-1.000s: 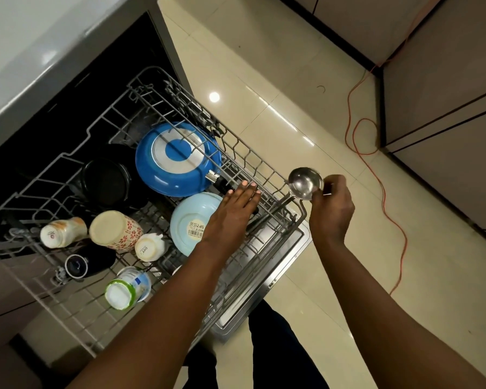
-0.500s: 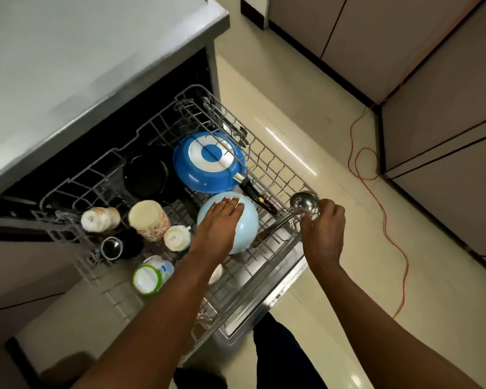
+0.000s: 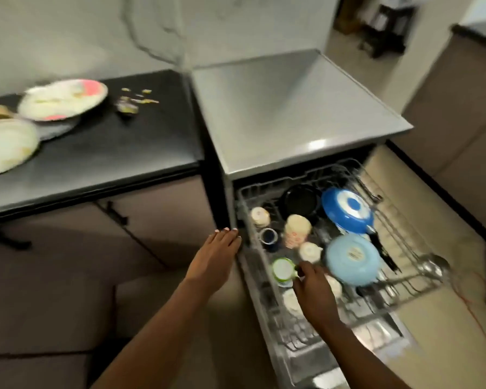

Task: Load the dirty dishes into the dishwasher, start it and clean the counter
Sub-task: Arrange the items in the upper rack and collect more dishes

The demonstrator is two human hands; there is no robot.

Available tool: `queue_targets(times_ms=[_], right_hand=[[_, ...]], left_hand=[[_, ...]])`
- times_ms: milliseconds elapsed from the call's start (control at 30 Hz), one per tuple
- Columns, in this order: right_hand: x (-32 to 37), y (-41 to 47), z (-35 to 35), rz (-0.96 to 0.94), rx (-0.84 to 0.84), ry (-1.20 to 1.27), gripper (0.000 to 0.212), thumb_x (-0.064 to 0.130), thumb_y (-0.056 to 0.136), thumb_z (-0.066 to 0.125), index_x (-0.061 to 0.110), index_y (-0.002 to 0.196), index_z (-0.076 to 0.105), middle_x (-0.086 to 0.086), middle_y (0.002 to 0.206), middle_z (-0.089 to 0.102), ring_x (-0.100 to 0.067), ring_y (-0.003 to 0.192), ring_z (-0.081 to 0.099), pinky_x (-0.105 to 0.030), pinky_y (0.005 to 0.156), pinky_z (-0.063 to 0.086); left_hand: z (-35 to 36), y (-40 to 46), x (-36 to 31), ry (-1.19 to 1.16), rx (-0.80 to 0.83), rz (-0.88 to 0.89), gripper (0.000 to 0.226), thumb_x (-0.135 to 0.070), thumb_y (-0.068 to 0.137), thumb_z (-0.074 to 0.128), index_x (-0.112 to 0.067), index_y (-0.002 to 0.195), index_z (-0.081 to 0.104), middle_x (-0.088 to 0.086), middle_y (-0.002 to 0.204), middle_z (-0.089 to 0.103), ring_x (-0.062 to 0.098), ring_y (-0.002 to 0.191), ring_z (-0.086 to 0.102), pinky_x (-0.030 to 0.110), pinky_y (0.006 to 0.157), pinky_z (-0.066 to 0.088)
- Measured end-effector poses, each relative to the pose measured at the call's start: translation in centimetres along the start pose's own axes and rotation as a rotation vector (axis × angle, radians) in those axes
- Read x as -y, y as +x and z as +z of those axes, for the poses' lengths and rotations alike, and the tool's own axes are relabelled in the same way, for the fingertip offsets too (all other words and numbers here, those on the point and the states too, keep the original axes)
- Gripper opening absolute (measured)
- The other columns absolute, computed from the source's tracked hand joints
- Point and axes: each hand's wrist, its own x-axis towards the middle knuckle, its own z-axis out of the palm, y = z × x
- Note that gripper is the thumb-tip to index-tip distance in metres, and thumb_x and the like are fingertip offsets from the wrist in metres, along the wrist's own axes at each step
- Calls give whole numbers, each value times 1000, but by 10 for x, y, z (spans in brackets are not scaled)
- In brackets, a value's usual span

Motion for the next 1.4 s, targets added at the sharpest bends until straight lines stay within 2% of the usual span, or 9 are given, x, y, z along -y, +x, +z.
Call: queue_targets(times_ms=[133, 233, 333, 433, 600, 833, 933, 1067, 1400], right_hand=[[90, 14, 25, -237, 62, -25, 17, 3, 81, 66, 7, 97, 61, -13, 98, 60, -34, 88, 58, -37, 74, 45], [154, 34, 39, -388, 101, -5, 14, 5, 84, 66, 10, 96, 60, -9, 98, 58, -32, 90, 58, -36, 77, 42], [213, 60, 55, -500, 118, -16, 14, 11, 88, 62, 11, 101, 60, -9, 103, 57, -31, 94, 58, -39, 80, 44], [270, 81, 72, -586, 113, 3, 15, 10, 88, 62, 10, 103, 61, -10, 103, 58, -31, 92, 60, -40, 81, 48], [356, 114, 100, -759, 121, 84, 18, 11, 89, 61, 18, 105, 58, 5, 99, 53, -13, 85, 56, -27, 76, 46], [438, 192, 157, -847, 197, 79, 17, 13, 92, 60, 20, 107, 59, 7, 99, 55, -6, 82, 53, -12, 65, 38], [470, 226, 182, -881, 267, 95, 17, 12, 90, 62, 17, 107, 60, 3, 99, 57, -12, 84, 57, -22, 68, 47], [516, 267, 214, -935, 347, 88, 20, 8, 88, 62, 11, 108, 62, -4, 101, 60, -21, 84, 60, -39, 71, 52], [602, 314, 275, -947, 453, 71, 25, 12, 90, 60, 10, 115, 59, -8, 109, 59, -25, 95, 59, -39, 79, 49]], left_hand=[[-51, -63, 75, 96, -65, -208, 47, -5, 72, 62, -12, 118, 62, 8, 125, 60, 25, 115, 58, 38, 101, 45], [-88, -98, 121, 111, -148, -344, 45, -11, 73, 38, -12, 106, 68, 8, 114, 66, 25, 103, 65, 36, 91, 51], [-110, -121, 164, 34, -237, -490, 45, -3, 82, 48, -9, 126, 58, 10, 135, 54, 28, 124, 51, 38, 107, 37], [-128, -142, 202, 36, -322, -607, 49, -10, 91, 46, -14, 140, 45, 4, 148, 41, 21, 137, 35, 33, 114, 26], [-152, -163, 270, 19, -400, -748, 45, -9, 91, 51, -11, 137, 49, 7, 140, 50, 23, 130, 44, 36, 108, 35], [-147, -148, 367, -11, -367, -933, 47, -11, 89, 56, -8, 135, 50, 11, 137, 52, 28, 125, 48, 38, 105, 38], [-144, -137, 407, 6, -278, -968, 49, -17, 90, 55, -10, 138, 46, 8, 139, 50, 25, 127, 45, 36, 107, 36], [-151, -123, 457, -6, -265, -1067, 49, -21, 92, 52, -11, 140, 43, 7, 144, 43, 25, 130, 41, 37, 105, 36], [-156, -120, 534, -36, -245, -1174, 48, -18, 90, 56, -8, 136, 46, 11, 139, 48, 30, 124, 46, 39, 102, 38]])
